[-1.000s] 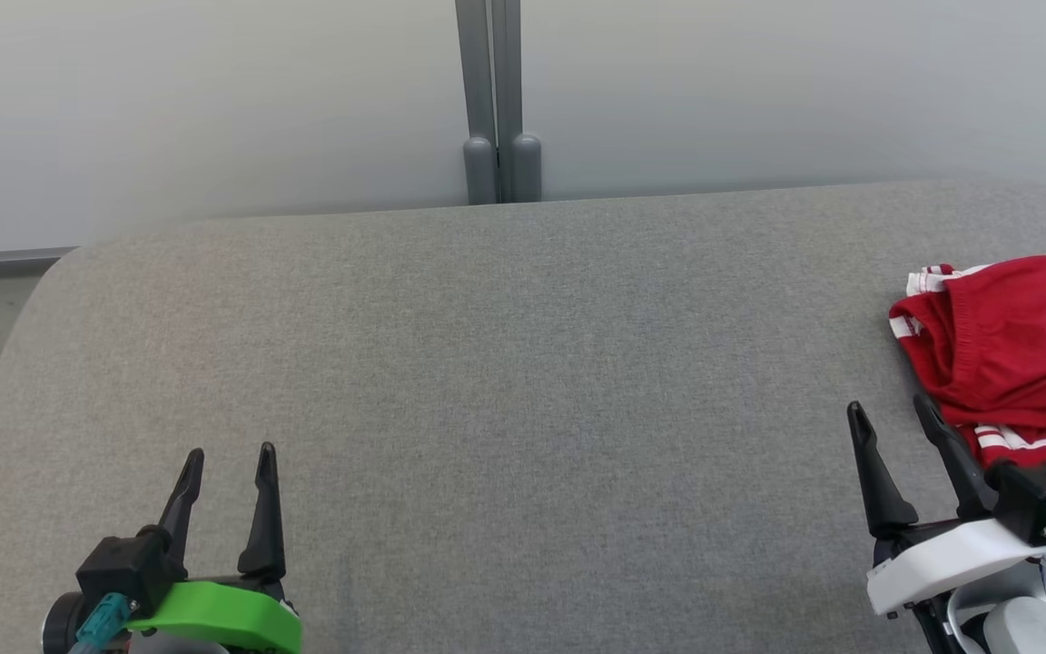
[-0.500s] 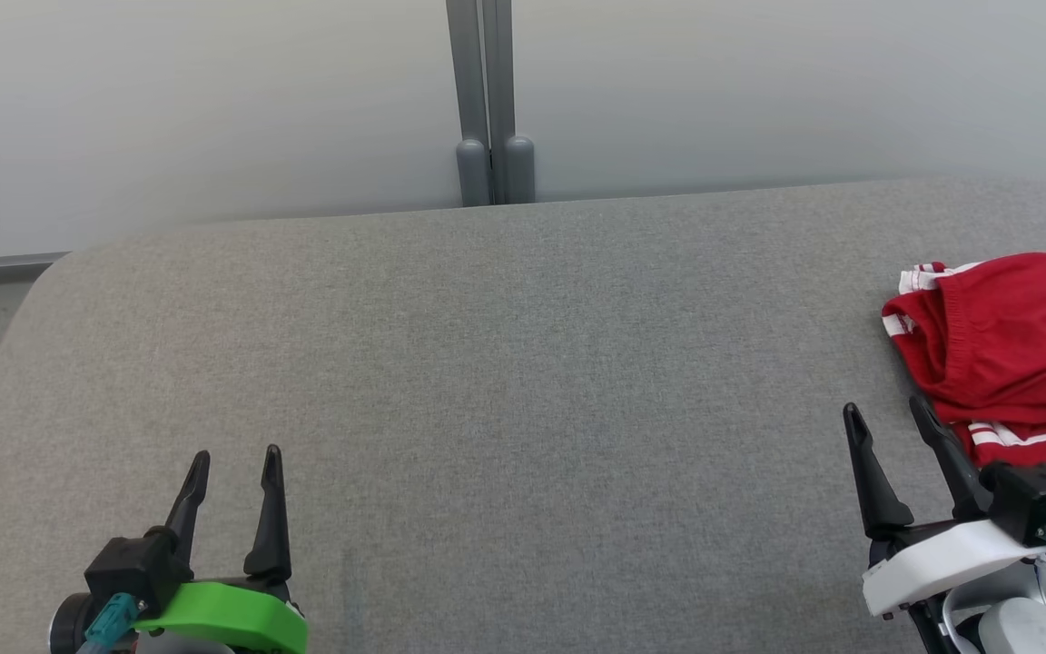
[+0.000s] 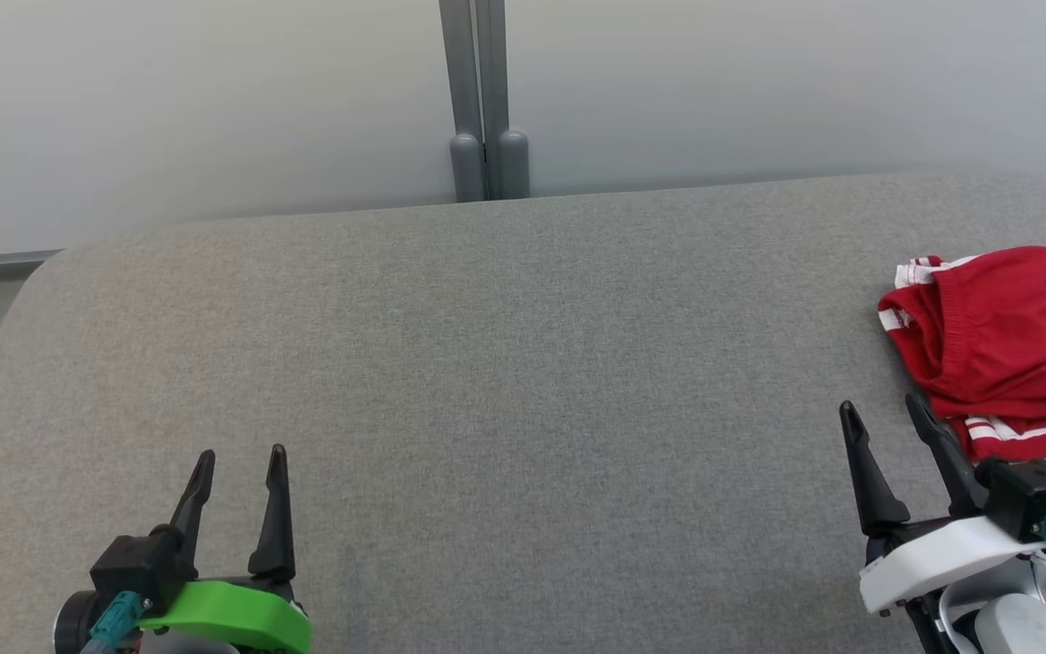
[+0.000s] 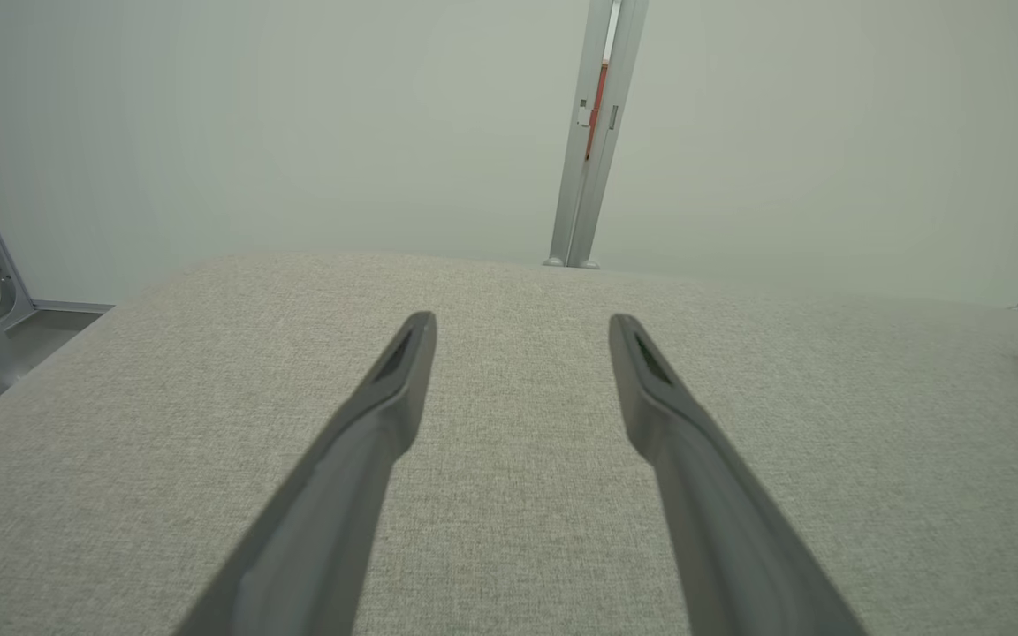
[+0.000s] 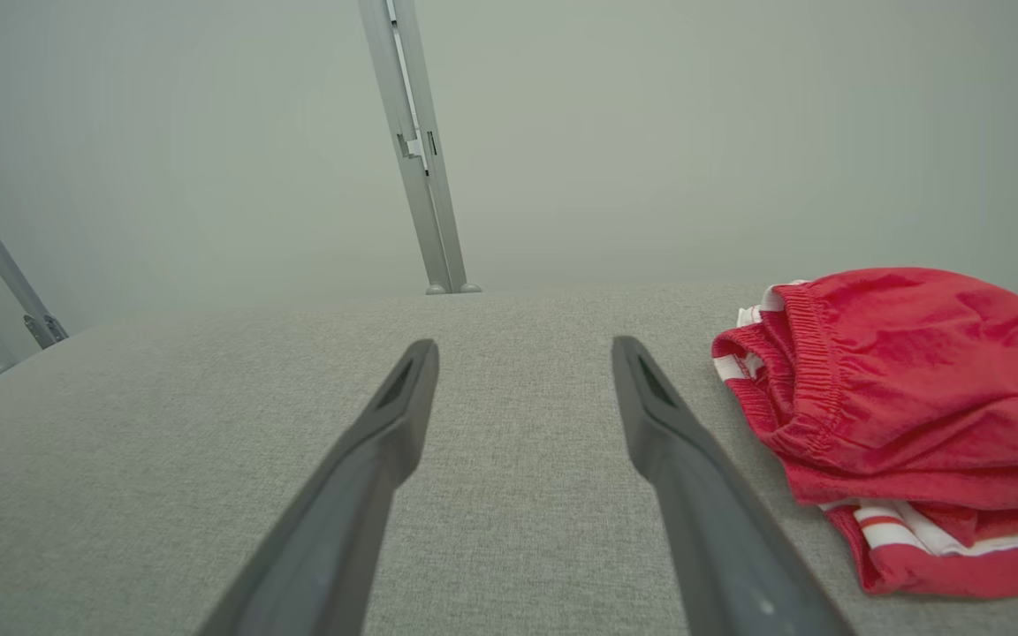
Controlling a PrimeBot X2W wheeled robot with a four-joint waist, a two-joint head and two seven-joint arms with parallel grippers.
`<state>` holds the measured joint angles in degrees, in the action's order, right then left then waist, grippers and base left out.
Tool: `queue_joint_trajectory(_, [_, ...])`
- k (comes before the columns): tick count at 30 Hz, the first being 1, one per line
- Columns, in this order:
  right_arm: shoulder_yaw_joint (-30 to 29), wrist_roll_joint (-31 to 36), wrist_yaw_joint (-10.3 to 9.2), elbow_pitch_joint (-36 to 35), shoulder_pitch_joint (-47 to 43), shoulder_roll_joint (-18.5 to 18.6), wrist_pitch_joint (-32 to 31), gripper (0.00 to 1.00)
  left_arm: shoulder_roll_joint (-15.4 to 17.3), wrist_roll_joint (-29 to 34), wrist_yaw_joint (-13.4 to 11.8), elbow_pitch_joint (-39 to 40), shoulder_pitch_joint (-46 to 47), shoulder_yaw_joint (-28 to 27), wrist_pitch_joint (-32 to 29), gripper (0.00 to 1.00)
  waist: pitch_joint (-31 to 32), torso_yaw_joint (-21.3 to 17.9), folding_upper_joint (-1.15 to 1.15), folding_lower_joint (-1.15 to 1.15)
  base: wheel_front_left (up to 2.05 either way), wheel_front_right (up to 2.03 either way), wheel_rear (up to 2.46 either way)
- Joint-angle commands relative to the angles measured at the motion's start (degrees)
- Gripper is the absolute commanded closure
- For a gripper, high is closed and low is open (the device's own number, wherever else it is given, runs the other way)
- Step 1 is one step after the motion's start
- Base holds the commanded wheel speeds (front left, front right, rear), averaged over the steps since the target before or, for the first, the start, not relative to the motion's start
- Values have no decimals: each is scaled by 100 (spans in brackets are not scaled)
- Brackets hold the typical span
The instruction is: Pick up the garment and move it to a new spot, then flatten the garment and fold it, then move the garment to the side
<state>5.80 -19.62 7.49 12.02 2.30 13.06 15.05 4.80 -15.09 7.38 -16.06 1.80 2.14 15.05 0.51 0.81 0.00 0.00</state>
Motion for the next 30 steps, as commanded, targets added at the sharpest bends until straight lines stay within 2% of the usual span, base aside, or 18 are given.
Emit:
queue_joint_trajectory(1, [11,-22,1,17,53,14,14,0,42,-36,17,-12,84,17,13,0,0,-5,0,0,0,0,0])
queue_joint_trajectory(2, [18,-23,1,24,53,18,14,0,45,-60,18,-14,88,51,13,0,-1,-7,0,0,0,0,0])
queue_joint_trajectory(3, [21,-18,0,15,25,3,0,100,13,-23,0,-10,4,52,0,100,-2,-8,0,0,0,0,0])
queue_joint_trajectory(7, [38,-113,0,137,-72,-75,-32,100,-34,-120,-1,-158,-75,47,-51,100,-3,-10,0,0,0,0,0])
queue_joint_trajectory(30, [-307,-2215,0,147,81,-321,-626,100,-79,-2326,3,-42,96,-222,-661,100,-15,-23,0,0,0,0,0])
